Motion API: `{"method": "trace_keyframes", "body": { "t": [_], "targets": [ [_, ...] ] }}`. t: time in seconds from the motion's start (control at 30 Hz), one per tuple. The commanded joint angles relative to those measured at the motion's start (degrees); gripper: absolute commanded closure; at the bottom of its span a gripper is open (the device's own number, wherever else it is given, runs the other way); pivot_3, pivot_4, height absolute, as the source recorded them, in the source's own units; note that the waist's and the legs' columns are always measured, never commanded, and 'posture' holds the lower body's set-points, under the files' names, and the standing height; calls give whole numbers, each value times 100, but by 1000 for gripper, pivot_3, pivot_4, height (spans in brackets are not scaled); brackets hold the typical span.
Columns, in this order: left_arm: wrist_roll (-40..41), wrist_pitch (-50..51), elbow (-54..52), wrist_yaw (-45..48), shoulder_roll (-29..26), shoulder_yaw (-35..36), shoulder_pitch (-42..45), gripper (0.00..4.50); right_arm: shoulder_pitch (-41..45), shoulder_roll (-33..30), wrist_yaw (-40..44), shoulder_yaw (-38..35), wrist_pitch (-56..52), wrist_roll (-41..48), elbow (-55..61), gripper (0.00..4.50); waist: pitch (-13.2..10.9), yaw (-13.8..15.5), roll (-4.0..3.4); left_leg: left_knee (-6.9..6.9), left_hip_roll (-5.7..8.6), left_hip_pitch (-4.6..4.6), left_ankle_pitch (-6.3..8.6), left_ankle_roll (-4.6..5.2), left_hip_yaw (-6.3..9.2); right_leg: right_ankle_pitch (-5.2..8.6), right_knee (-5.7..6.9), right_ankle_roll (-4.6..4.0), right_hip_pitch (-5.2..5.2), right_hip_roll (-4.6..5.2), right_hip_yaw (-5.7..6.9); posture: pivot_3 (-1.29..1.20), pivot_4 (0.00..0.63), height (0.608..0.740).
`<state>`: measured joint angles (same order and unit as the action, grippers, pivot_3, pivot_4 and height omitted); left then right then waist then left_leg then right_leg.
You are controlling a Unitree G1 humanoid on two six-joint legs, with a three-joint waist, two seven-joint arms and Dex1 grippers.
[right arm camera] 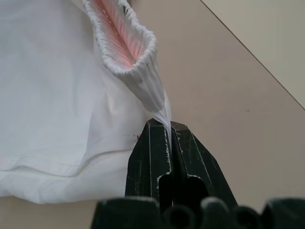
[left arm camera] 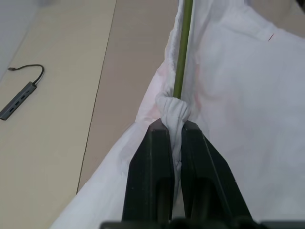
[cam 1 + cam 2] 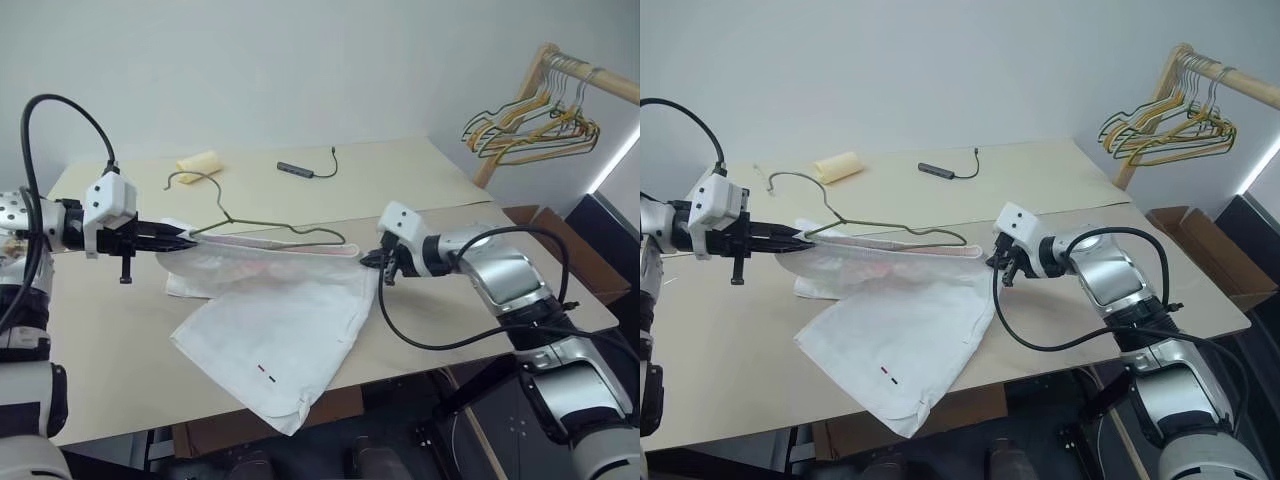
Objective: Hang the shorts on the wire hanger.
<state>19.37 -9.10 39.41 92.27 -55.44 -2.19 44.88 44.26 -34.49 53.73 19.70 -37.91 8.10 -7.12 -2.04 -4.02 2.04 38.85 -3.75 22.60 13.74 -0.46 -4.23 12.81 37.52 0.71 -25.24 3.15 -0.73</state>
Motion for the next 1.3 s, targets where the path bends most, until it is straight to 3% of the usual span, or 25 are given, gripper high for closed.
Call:
{"method": "trace_keyframes", "body": {
  "t": [0.03,0.43,0.7,1.07,1.3],
  "targets": [
    [157,146,-220,23,-209,124,6,4500,110,4,-154,-210,14,-144,-252,4454,0,2,0,0,0,-1,0,0,0,0,0,0,0,0,0,-13,0,740],
    [-842,-182,207,-286,-180,-14,106,4500,199,-124,-75,-374,-33,-73,73,4454,0,10,0,0,1,0,0,0,0,0,0,0,0,0,1,-17,0,740],
    [-1069,-423,175,-412,-67,-26,111,4500,525,-322,111,-295,-319,-58,680,4454,-1,6,-1,0,1,0,0,0,-1,0,0,-1,-1,0,1,-27,0,740],
    [-1090,-337,-264,-472,140,-19,285,4500,1915,-246,780,1069,-1094,-506,1551,4454,-2,1,-3,0,-3,4,0,0,-7,-1,5,-4,-12,1,0,-40,0,740],
    [-908,-239,-505,-317,151,66,169,4500,2156,210,734,1295,-1033,-684,1143,4454,-2,2,-2,2,-2,8,0,-1,-8,-15,7,-27,-14,1,0,-33,0,740]
  ]
}}
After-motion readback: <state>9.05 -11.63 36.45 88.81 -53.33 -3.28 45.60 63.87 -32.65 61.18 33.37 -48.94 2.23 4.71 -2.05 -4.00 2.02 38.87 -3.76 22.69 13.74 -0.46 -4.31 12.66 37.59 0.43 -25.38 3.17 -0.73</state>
